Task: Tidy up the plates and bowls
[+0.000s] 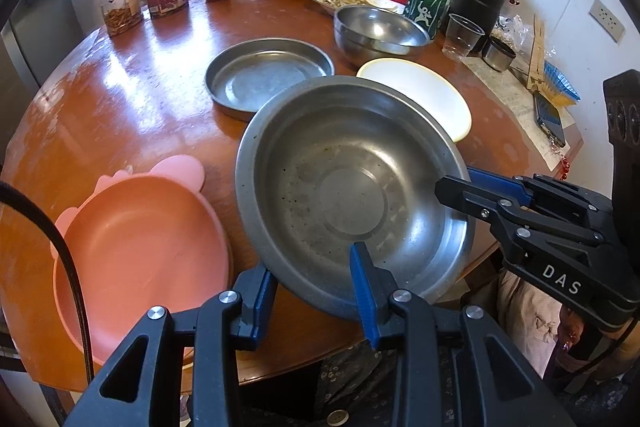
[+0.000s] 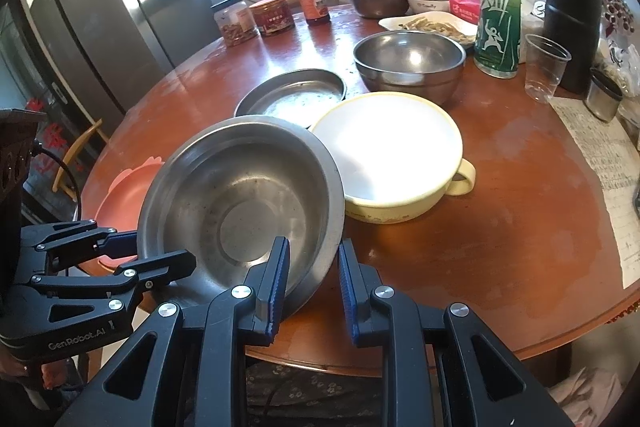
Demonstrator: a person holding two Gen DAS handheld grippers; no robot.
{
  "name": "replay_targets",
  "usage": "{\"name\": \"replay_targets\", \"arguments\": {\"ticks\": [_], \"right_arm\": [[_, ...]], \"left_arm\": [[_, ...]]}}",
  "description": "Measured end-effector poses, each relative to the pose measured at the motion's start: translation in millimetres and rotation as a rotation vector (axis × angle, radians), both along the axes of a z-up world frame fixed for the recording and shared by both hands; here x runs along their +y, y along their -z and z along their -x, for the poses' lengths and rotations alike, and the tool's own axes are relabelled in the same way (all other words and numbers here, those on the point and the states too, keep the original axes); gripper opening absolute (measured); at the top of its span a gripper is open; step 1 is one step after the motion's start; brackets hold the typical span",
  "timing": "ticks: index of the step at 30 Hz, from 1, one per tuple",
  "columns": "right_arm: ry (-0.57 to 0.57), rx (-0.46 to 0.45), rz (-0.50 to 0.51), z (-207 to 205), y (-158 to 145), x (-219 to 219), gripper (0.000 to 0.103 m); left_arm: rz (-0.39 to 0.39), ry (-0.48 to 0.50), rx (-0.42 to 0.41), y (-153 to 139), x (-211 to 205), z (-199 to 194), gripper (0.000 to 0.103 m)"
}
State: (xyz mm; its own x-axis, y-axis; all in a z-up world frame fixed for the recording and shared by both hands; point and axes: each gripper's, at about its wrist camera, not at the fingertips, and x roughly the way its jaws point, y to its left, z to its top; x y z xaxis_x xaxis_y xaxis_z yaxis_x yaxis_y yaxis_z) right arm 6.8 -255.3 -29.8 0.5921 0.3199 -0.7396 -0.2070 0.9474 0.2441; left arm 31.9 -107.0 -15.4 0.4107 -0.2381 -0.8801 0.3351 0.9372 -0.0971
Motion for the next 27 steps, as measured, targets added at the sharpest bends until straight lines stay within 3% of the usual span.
{"name": "replay_targets", "arguments": {"ticks": [9,27], "right_arm": [[0.026,0.006,0.004,-3,-1,-12,0.025],[0.014,0.048,0.031,-4,5,3,0.026]], "left_arm": [[0.007,0.019,0.018,6,-11,-7,0.036],[0.047,0.008,0.063,16,4,-10,0.036]]}}
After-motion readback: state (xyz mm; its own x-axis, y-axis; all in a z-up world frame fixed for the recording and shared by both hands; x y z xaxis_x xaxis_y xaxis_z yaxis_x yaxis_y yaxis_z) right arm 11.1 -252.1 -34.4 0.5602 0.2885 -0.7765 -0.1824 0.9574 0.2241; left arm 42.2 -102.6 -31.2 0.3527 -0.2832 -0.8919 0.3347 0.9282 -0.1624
